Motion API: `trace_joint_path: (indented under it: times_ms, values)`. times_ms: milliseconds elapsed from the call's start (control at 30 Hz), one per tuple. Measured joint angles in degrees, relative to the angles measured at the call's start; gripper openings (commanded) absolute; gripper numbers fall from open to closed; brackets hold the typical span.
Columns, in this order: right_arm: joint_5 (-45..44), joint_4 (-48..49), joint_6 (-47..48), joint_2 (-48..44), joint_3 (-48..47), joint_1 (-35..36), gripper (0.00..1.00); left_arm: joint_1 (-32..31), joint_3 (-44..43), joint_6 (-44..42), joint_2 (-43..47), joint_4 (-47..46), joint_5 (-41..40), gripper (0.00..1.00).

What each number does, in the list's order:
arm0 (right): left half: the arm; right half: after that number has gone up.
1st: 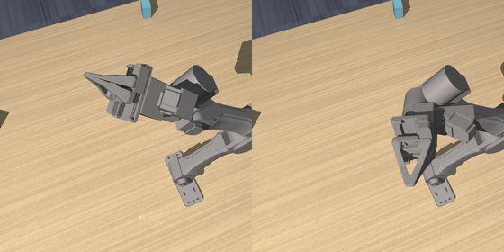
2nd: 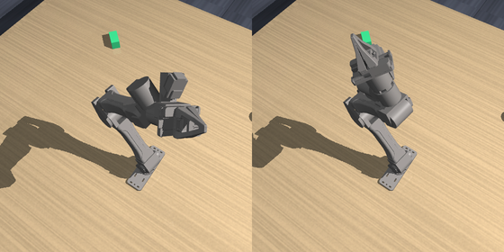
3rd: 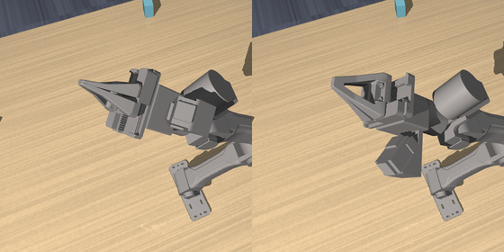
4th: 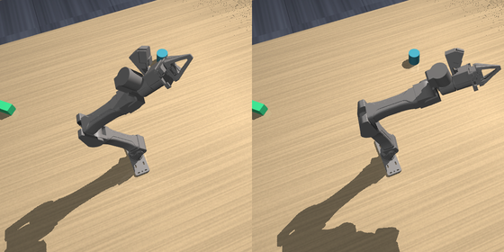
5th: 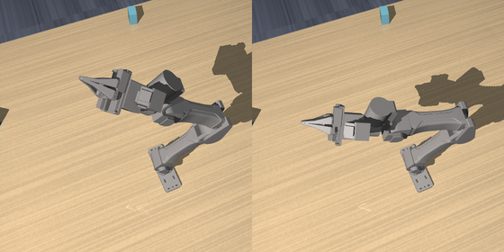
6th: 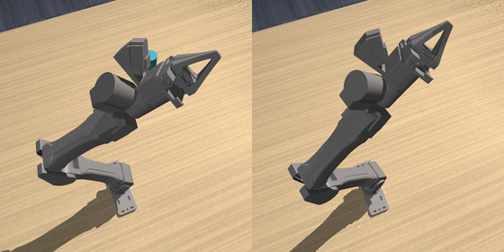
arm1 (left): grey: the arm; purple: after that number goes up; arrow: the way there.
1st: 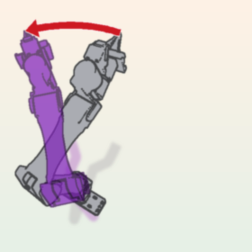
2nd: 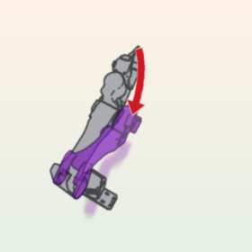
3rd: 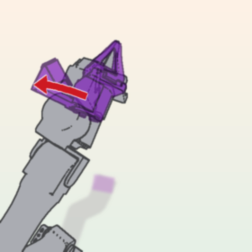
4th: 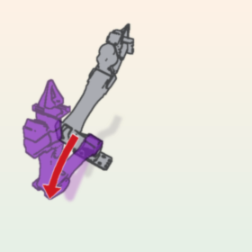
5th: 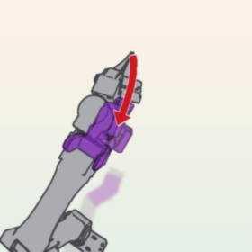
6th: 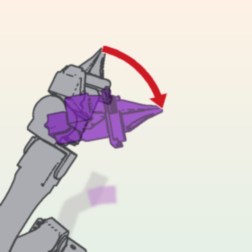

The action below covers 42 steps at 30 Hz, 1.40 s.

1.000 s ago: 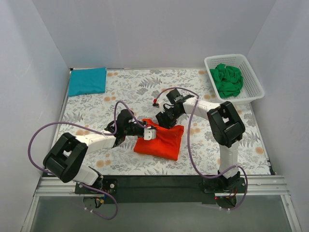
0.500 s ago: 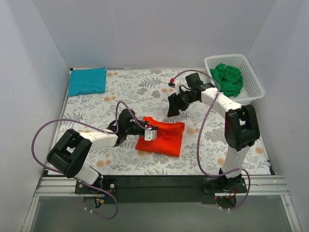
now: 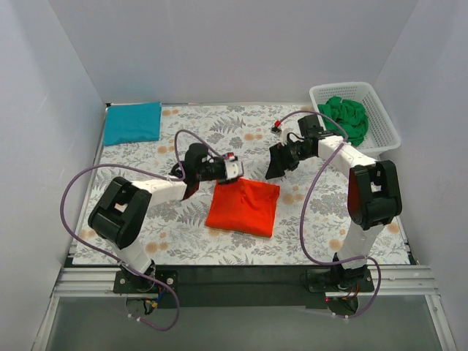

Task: Fold and stack the t-shirts
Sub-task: Fold the tshirt

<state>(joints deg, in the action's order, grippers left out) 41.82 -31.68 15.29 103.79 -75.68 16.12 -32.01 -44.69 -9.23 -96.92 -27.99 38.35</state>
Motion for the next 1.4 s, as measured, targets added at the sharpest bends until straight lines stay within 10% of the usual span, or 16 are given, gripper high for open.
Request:
trace_joint_path:
  times_ms: [200,600,1000,1400]
  values:
    - [-0.44,-0.17,-0.39,-0.7,4.04,-0.59,0.76,8.68,-14.21,18.88,1.62,17.49,0.92,0.51]
    - [-1.73,0.72,-1.42,3.98,4.2,-0.24,0.64,17.77,-1.66,52.92,4.39,26.38,5.2,0.52]
    - [-0.28,0.31,-0.81,14.82,-9.46,2.47,0.49,19.15,9.53,68.22,10.58,21.05,5.77,0.49]
    - [-1.99,-1.68,-0.46,10.88,-12.87,1.31,0.64,19.65,3.67,70.84,5.9,13.94,4.76,0.44]
